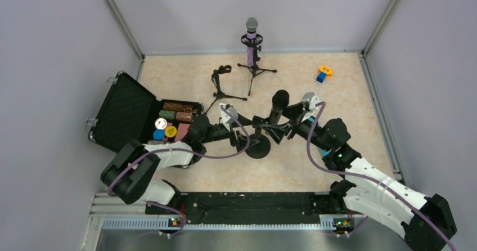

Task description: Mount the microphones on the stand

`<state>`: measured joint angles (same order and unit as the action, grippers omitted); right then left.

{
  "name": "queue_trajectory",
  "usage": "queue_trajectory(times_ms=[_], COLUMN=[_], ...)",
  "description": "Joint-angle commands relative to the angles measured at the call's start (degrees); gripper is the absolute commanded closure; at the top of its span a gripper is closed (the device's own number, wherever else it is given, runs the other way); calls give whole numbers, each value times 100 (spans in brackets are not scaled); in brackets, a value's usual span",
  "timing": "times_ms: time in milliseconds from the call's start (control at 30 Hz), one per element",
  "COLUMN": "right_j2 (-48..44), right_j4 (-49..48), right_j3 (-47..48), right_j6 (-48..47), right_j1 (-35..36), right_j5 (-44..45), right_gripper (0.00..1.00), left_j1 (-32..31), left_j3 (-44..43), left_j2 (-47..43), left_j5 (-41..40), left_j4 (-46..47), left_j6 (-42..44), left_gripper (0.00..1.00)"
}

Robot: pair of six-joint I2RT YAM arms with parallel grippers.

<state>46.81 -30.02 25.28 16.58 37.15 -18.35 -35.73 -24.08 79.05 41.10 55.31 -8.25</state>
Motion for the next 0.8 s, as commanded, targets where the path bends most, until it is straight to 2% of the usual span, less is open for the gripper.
queue_trajectory(times_ms=[0, 367, 467, 600, 733, 767], right_j2=[-168, -177, -201, -297, -392, -421], right_j4=[185, 370, 407, 449, 611, 643], right_j3=[282, 350, 360, 328, 334, 332], right_j6=[155, 214, 194, 174, 124, 104], right_j1=[73, 72, 73, 73, 73, 66], right_j5=[-90, -142, -128, -60, -32, -18], right_gripper=[4, 3, 3, 3, 3, 3], left_j1=[15, 13, 10, 6, 9, 12], left_j3=[-459, -716, -673, -610, -603, -607], left_j2=[420, 1287, 1417, 1479, 1496, 1495], left_j5=[458, 628, 689, 706, 715, 710], left_j4=[1096, 2460, 2682, 2767, 2876, 2920], left_j6=[-348, -987, -1024, -1005, -1040, -1058], left_gripper=[14, 25, 35, 43, 68, 80])
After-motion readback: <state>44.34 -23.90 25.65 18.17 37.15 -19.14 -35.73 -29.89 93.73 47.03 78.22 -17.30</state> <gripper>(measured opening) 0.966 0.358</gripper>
